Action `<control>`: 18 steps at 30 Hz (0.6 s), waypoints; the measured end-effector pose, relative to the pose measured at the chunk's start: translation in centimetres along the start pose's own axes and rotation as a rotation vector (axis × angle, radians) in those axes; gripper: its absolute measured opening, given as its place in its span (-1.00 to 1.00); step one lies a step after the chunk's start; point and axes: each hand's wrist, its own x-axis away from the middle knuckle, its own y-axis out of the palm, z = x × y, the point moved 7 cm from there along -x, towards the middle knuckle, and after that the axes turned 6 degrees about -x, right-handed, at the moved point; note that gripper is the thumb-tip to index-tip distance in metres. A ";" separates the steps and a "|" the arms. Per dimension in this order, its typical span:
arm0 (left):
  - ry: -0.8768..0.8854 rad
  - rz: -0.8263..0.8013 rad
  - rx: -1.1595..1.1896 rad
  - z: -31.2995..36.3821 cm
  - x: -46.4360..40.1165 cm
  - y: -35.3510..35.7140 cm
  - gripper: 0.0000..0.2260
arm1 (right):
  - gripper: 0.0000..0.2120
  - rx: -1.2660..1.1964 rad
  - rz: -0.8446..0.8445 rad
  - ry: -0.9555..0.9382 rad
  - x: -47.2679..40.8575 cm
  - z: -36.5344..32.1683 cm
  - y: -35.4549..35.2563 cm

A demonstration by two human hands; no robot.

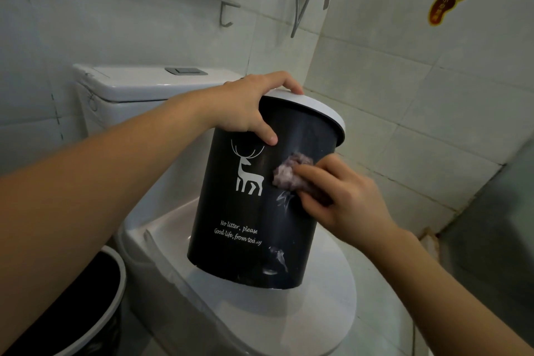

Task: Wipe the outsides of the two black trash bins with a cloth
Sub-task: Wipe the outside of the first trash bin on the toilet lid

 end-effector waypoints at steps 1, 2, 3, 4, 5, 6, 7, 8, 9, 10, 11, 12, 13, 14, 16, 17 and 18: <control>-0.002 -0.003 0.003 0.0 0.0 0.0 -0.29 | -0.69 -0.003 -0.012 -0.006 0.2 0.0 0.0; -0.002 -0.005 0.005 0.0 0.0 0.0 -0.29 | -0.69 -0.003 -0.001 0.010 0.1 0.3 -0.1; -0.001 -0.005 0.005 0.1 0.0 0.1 -0.29 | -0.69 -0.004 0.030 0.044 -0.2 0.8 -0.3; 0.001 -0.006 0.007 0.2 0.0 0.1 -0.30 | -0.69 -0.006 0.073 0.094 -0.6 1.4 -0.7; 0.003 -0.010 0.010 0.3 -0.1 0.1 -0.30 | -0.70 -0.008 0.117 0.154 -1.1 2.1 -1.1; 0.005 -0.014 0.009 0.4 -0.1 0.2 -0.30 | -0.71 -0.008 0.152 0.217 -1.5 2.8 -1.4; 0.004 -0.016 0.005 0.5 -0.1 0.2 -0.30 | -0.71 -0.009 0.172 0.266 -1.9 3.4 -1.6; 0.002 -0.016 0.001 0.5 -0.2 0.2 -0.30 | -0.71 -0.012 0.176 0.290 -2.2 3.6 -1.6; 0.001 -0.015 0.003 0.4 -0.2 0.2 -0.30 | -0.70 -0.019 0.166 0.286 -2.2 3.5 -1.4; 0.001 -0.013 0.006 0.4 -0.2 0.2 -0.30 | -0.70 -0.028 0.151 0.259 -2.0 3.1 -1.2; 0.002 -0.009 0.006 0.4 -0.2 0.2 -0.30 | -0.69 -0.037 0.133 0.216 -1.6 2.4 -1.0; 0.002 -0.006 0.003 0.3 -0.2 0.2 -0.30 | -0.69 -0.041 0.112 0.168 -1.0 1.7 -0.6; 0.002 -0.005 0.000 0.3 -0.2 0.2 -0.30 | -0.69 -0.041 0.086 0.124 -0.2 0.9 -0.2; 0.002 -0.006 0.003 0.2 -0.2 0.2 -0.30 | -0.70 -0.041 0.057 0.086 0.6 0.2 0.2; 0.002 -0.017 0.017 0.3 -0.3 0.3 -0.31 | -0.71 -0.046 0.000 0.019 1.9 -0.9 0.7; 0.002 -0.021 0.019 0.3 -0.3 0.3 -0.31 | -0.72 -0.043 -0.021 -0.012 2.2 -1.2 0.8; 0.004 -0.022 0.016 0.4 -0.4 0.4 -0.31 | -0.72 -0.030 -0.036 -0.041 2.4 -1.4 0.8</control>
